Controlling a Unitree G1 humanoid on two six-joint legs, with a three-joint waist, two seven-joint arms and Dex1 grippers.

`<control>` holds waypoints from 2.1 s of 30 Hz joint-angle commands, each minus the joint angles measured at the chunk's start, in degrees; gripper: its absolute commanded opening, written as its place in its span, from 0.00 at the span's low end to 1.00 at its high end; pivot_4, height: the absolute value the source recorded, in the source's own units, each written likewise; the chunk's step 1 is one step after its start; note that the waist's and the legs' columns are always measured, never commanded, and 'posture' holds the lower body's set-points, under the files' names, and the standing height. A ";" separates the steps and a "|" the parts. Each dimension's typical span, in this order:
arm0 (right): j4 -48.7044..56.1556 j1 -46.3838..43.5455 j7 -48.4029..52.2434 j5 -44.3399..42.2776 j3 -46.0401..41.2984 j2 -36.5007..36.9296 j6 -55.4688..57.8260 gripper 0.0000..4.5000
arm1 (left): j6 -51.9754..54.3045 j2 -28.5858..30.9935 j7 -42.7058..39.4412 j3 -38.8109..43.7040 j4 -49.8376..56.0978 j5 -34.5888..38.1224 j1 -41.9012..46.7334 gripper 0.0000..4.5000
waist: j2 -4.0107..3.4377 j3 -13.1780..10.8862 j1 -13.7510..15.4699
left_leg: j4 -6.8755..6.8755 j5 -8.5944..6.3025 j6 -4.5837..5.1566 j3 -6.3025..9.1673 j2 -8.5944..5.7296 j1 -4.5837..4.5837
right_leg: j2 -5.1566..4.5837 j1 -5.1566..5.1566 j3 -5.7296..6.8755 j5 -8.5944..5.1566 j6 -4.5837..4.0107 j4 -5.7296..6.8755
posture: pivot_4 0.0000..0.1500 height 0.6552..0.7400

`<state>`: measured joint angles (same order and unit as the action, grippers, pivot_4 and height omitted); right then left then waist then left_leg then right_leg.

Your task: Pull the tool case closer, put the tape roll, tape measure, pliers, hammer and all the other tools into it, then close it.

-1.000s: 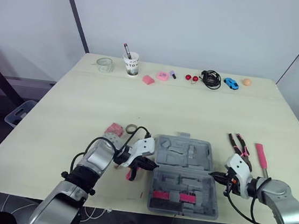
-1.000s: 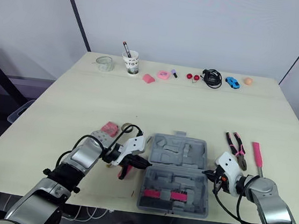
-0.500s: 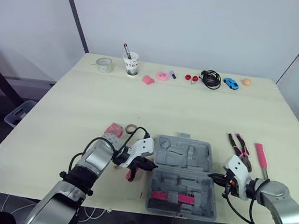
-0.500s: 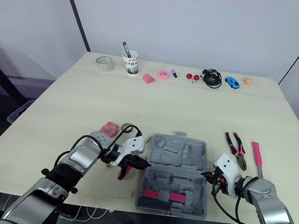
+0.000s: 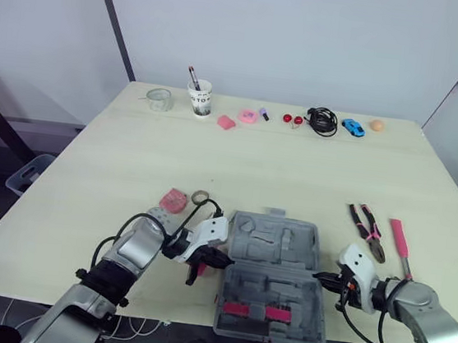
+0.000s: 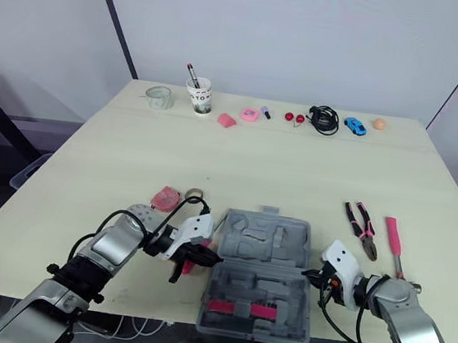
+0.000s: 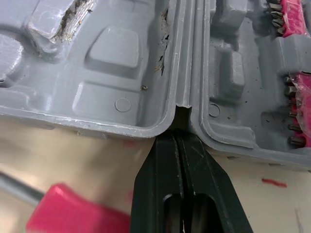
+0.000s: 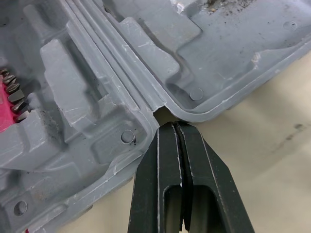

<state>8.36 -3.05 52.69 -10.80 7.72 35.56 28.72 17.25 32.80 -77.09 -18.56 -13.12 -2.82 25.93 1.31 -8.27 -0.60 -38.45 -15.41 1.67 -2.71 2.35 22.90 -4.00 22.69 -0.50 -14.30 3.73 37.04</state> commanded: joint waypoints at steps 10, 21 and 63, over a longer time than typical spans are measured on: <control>2.31 0.02 -0.22 -0.89 1.38 -0.69 0.31 0.00 | 0.10 0.74 1.06 -0.41 3.24 1.92 -1.05 0.01 | 0.00 0.00 0.04 | 0.00 0.00 0.00 -0.02 0.00 -0.01 | 0.00 0.00 0.00 0.00 0.00 0.00 | 1.00 1.00; 3.70 1.18 0.99 -1.78 1.71 0.43 1.89 0.00 | 0.70 2.03 -1.47 -1.89 4.98 2.56 -1.82 0.01 | 0.00 0.00 0.07 | 0.00 0.00 0.00 -0.02 0.00 -0.01 | 0.00 0.00 0.00 0.00 0.00 0.00 | 1.00 1.00; 6.06 2.50 2.11 -4.57 2.16 4.30 5.98 0.00 | 0.41 3.10 -1.69 -4.54 7.12 3.60 -3.26 0.01 | 0.00 0.00 0.60 | 0.00 0.00 0.00 -0.01 0.00 -0.01 | 0.00 0.00 -0.01 0.00 0.00 -0.01 | 1.00 1.00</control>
<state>12.48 -0.96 54.54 -14.39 10.03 39.74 34.75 18.26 36.53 -78.70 -22.47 -7.34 -0.04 22.37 1.31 -8.27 0.00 -38.46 -15.41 1.67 -2.72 2.35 22.89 -4.01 22.69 -0.52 -14.30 3.73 37.03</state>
